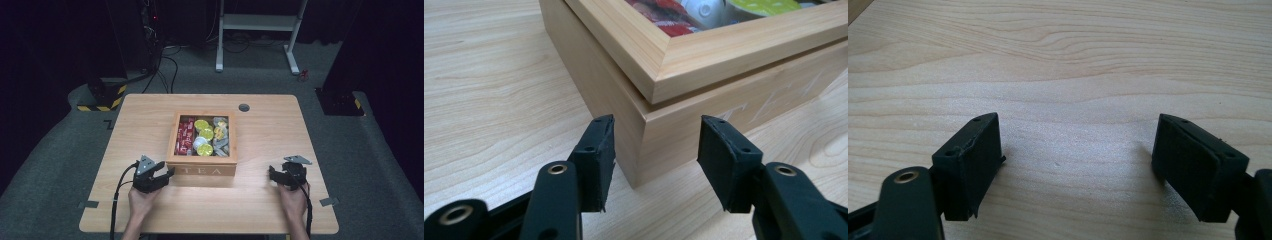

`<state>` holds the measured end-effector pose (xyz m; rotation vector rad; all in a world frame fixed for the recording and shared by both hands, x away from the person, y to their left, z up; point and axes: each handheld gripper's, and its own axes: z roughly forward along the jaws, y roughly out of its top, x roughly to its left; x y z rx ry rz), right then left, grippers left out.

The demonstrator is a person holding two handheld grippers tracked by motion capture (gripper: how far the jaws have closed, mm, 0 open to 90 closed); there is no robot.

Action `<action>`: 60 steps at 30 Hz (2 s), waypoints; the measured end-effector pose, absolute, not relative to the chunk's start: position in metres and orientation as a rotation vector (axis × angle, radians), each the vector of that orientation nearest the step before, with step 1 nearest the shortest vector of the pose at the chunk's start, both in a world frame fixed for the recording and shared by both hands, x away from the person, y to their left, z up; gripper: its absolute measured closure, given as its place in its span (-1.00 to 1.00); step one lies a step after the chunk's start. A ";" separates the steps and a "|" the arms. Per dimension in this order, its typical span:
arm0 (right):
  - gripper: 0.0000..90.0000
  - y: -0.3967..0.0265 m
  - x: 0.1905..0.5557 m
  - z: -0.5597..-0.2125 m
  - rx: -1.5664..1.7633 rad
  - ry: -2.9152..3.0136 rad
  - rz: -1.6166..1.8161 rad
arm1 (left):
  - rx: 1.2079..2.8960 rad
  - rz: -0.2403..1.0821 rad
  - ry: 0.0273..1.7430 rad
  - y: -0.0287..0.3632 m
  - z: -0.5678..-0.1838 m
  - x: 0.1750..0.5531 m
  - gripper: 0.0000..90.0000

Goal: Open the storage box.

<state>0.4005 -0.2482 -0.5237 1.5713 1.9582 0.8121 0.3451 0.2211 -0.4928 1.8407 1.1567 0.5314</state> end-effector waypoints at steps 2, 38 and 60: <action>-0.57 -0.248 0.400 -0.524 1.571 1.958 0.812 | 1.838 0.531 1.155 0.220 -0.492 0.346 0.11; -0.57 -0.248 0.400 -0.524 1.571 1.960 0.812 | 1.846 0.586 1.113 0.217 -0.476 0.349 0.42; -0.56 -0.248 0.400 -0.524 1.571 1.960 0.812 | 1.794 0.546 1.117 0.220 -0.469 0.352 0.59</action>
